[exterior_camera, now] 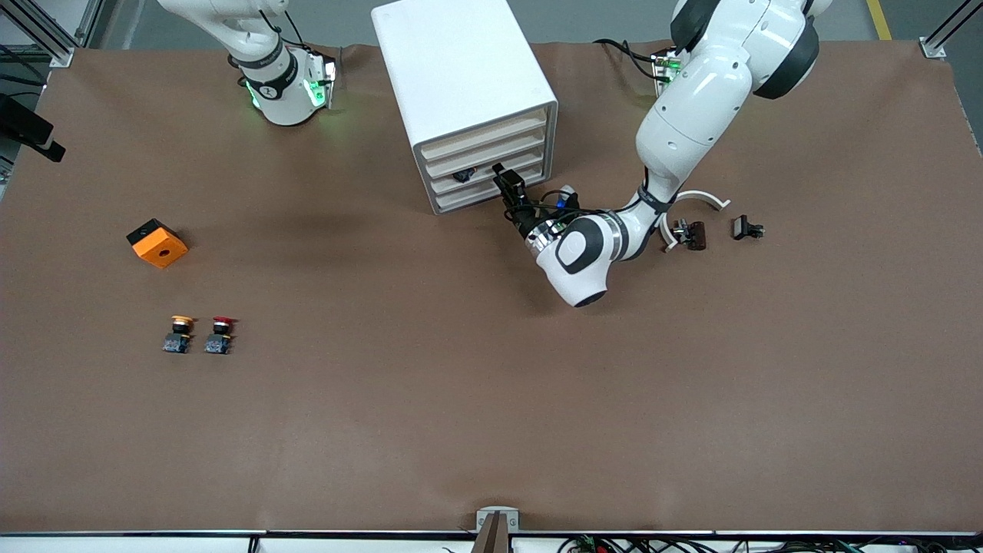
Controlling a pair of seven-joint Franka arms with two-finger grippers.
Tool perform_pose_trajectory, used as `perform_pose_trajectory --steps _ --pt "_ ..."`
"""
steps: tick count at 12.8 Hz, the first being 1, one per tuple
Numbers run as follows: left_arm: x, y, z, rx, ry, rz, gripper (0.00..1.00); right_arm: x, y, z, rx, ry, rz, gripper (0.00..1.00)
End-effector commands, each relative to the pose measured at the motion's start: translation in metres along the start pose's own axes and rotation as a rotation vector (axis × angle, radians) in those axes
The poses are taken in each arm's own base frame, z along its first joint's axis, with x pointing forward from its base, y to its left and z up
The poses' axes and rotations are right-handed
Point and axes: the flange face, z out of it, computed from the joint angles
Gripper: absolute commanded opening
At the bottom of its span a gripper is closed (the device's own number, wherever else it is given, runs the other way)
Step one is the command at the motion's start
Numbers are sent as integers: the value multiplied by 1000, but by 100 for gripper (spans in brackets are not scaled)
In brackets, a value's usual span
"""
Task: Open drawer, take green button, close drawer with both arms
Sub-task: 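Pull the drawer out of the cabinet with the left gripper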
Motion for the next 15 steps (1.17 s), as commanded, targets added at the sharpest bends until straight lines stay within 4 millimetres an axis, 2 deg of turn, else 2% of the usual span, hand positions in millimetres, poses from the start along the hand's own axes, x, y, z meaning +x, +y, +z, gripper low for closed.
perform_pose_trajectory --steps 1,4,8,13,15 --pt "-7 3 3 12 9 -9 30 0 1 -4 9 4 -16 100" --pt "-7 4 4 12 14 -12 12 1 1 -4 7 8 -28 100" --pt "-6 5 -1 7 7 -11 6 1 3 -4 7 7 -39 100" --pt "-13 9 -41 -48 -41 14 6 1 3 -4 7 8 -39 100" --pt "-12 8 -63 -83 -63 18 7 1 4 -4 9 9 -37 100"
